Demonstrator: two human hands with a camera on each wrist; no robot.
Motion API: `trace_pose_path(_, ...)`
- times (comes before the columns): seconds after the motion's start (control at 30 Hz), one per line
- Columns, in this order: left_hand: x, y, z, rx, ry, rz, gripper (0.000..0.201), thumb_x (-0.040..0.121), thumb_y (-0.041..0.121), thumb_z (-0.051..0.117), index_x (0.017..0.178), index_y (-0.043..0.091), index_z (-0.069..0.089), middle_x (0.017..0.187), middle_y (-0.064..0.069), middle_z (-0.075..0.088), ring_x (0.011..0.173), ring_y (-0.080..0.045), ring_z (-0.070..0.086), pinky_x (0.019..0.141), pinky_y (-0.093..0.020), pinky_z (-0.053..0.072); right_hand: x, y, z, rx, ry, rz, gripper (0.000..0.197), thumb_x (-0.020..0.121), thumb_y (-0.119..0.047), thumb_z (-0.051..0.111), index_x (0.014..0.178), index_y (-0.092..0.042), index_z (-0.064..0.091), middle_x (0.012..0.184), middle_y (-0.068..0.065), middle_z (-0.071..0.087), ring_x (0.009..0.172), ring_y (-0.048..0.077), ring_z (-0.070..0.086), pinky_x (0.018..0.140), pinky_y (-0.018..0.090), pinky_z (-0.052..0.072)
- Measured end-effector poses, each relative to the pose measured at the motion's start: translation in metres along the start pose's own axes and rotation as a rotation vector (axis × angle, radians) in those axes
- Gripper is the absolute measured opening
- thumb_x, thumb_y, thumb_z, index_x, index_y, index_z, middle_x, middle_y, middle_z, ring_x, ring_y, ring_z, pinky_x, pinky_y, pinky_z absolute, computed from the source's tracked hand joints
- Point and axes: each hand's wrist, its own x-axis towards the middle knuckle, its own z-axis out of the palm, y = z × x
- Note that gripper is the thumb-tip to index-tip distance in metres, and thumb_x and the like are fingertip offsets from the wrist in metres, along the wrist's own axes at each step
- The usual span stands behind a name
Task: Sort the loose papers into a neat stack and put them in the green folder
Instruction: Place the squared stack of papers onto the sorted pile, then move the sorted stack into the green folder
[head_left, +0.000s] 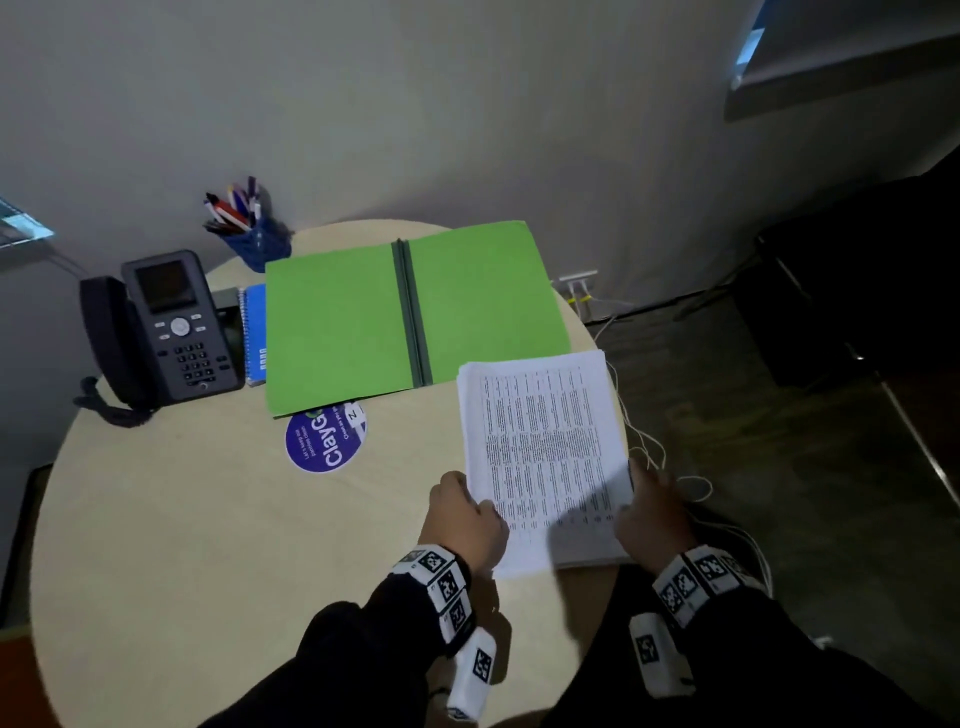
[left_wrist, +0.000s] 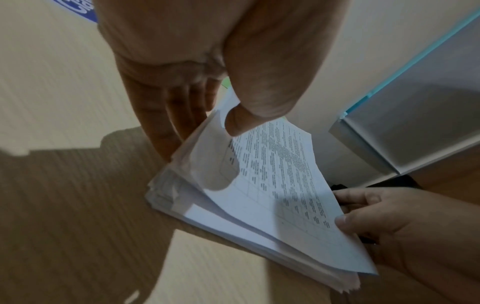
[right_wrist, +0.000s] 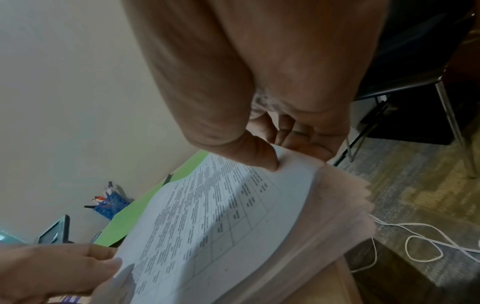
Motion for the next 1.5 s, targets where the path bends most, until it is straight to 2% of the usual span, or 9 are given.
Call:
trace_pose_path(0.3,0.011,0.007,0.007,0.057,-0.069,-0.057,0.030,0.095,0.031,0.051,0.119,0.013,0.047,0.119,-0.007,0.043,0.103,-0.034,0.057,0.092,-0.044,0.050,0.009,-0.012,-0.008,0.269,-0.047,-0.001,0.053,0.089,-0.008,0.052,0.141,-0.014,0.043,0.131,0.015,0.057,0.113,0.034,0.059,0.094,0.034,0.044)
trace_pose_path(0.47,0.018,0.008,0.009,0.028,-0.081,-0.104,0.029,0.097,0.029,0.047,0.119,0.010,0.049,0.119,-0.011,0.052,0.083,-0.025,0.056,0.073,-0.033,0.045,0.019,-0.004,-0.001,0.264,-0.055,0.014,0.059,0.082,-0.014,0.049,0.139,-0.026,0.043,0.125,0.018,0.058,0.105,0.036,0.062,0.094,0.045,0.054)
trace_pose_path(0.67,0.027,0.007,0.013,-0.008,-0.099,-0.198,0.034,0.097,0.029,0.054,0.121,0.006,0.052,0.122,-0.012,0.060,0.106,-0.031,0.063,0.079,-0.032,0.046,0.020,0.007,0.004,0.377,-0.111,0.198,0.042,0.084,-0.003,0.060,0.124,-0.003,0.049,0.115,0.019,0.065,0.096,0.033,0.064,0.084,0.042,0.056)
trace_pose_path(0.8,0.030,0.000,0.011,-0.022,-0.129,-0.136,0.014,0.093,0.023,0.055,0.103,0.013,0.051,0.111,-0.009,0.059,0.079,-0.020,0.056,0.060,-0.028,0.040,0.021,0.017,0.000,0.396,-0.176,0.191,0.037,0.085,-0.003,0.062,0.122,-0.009,0.055,0.113,0.013,0.065,0.101,0.032,0.063,0.094,0.046,0.053)
trace_pose_path(1.03,0.028,-0.006,0.001,-0.111,-0.188,-0.056,0.018,0.077,0.016,0.059,0.086,0.017,0.044,0.092,-0.005,0.055,0.069,-0.020,0.052,0.054,-0.028,0.040,0.018,0.027,-0.012,0.637,-0.281,0.035,0.053,0.093,0.009,0.060,0.141,-0.007,0.047,0.124,0.017,0.064,0.100,0.025,0.063,0.070,0.025,0.051)
trace_pose_path(1.17,0.060,-0.008,-0.039,-0.106,-0.023,0.054,0.011,0.088,0.027,0.056,0.094,0.018,0.058,0.092,0.000,0.066,0.081,-0.024,0.064,0.070,-0.032,0.052,0.016,0.033,-0.012,0.884,-0.272,0.041,0.048,0.092,0.015,0.056,0.131,-0.012,0.052,0.113,0.013,0.070,0.089,0.019,0.071,0.064,0.027,0.060)
trace_pose_path(1.3,0.122,-0.020,-0.081,0.299,0.270,0.352,0.037,0.096,0.030,0.054,0.131,0.022,0.055,0.137,-0.006,0.056,0.125,-0.027,0.052,0.105,-0.048,0.045,0.017,0.030,-0.020,1.068,-0.289,-0.014,0.045,0.089,0.012,0.060,0.120,-0.020,0.057,0.103,0.003,0.076,0.087,0.014,0.075,0.065,0.024,0.059)
trace_pose_path(1.4,0.157,-0.027,-0.099,0.533,0.215,0.353,0.062,0.095,0.035,0.054,0.153,0.028,0.034,0.168,-0.008,0.022,0.154,-0.032,0.021,0.119,-0.058,0.024,0.022,0.024,-0.028,1.105,-0.296,-0.084,0.071,0.062,-0.025,0.093,0.123,-0.019,0.059,0.112,0.007,0.076,0.096,0.021,0.074,0.071,0.029,0.060)
trace_pose_path(1.5,0.179,-0.033,-0.108,0.628,0.082,0.300,0.069,0.102,0.043,0.042,0.163,0.028,0.015,0.173,-0.006,-0.001,0.159,-0.029,0.003,0.124,-0.057,0.018,0.030,0.015,-0.035,1.121,-0.262,-0.100,0.053,0.079,-0.002,0.077,0.127,-0.013,0.057,0.111,0.009,0.075,0.093,0.020,0.075,0.068,0.029,0.060)
